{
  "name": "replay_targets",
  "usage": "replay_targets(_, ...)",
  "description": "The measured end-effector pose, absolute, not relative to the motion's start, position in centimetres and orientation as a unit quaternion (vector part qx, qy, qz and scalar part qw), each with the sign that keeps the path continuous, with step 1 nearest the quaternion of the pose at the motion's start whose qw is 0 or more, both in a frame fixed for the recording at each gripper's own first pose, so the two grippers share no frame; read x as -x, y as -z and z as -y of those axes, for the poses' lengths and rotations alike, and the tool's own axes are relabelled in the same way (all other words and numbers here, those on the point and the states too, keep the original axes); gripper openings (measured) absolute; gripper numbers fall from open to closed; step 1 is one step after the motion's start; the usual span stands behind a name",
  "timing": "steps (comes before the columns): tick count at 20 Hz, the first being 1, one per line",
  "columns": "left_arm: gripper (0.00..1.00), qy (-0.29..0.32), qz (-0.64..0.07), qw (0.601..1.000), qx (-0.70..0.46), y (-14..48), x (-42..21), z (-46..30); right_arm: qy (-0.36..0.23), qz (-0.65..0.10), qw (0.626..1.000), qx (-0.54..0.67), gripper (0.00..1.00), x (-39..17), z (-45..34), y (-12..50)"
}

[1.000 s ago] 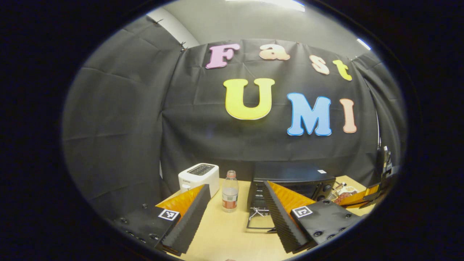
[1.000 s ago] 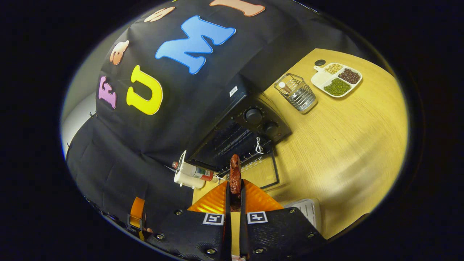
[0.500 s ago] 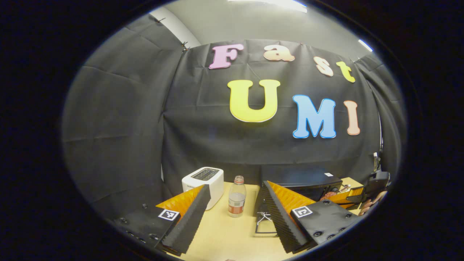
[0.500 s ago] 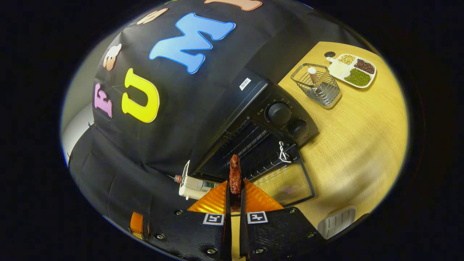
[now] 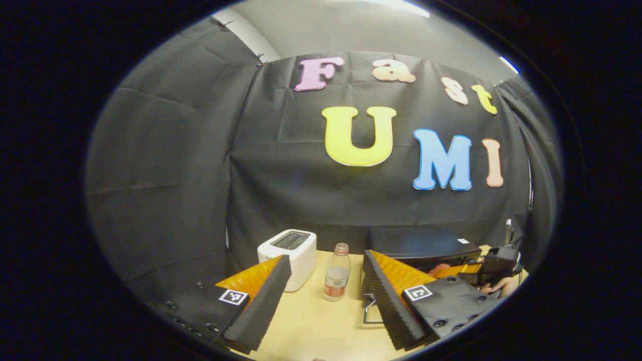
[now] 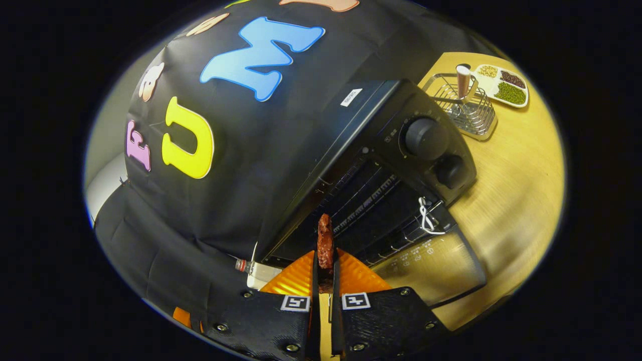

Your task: Open the electric oven with the left hand, put the food in, and close the electric oven.

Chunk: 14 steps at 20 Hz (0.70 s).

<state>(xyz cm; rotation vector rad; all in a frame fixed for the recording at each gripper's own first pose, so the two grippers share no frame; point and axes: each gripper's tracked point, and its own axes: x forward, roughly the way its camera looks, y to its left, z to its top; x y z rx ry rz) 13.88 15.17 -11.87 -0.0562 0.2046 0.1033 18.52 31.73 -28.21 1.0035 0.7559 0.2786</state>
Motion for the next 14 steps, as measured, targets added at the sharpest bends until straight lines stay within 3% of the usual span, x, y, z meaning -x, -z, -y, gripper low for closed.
replay_targets(5,0.96,-0.070,-0.104,0.992,0.021,11.9,-13.7,-16.9,-0.126,-0.340,0.810,-0.462,0.09,-21.0,-32.9,29.5)
replay_targets(6,0.91,-0.075,-0.106,0.991,0.020,12.0,-13.5,-17.5,-0.121,-0.332,0.813,-0.463,0.09,-21.5,-32.9,29.6)
replay_targets(8,1.00,-0.089,-0.107,0.990,0.017,12.0,-13.4,-18.6,-0.115,-0.323,0.818,-0.462,0.09,-22.5,-32.9,29.9)
replay_targets(14,0.97,-0.113,-0.110,0.987,0.010,12.0,-12.7,-20.0,-0.095,-0.327,0.834,-0.433,0.09,-23.2,-32.2,31.5)
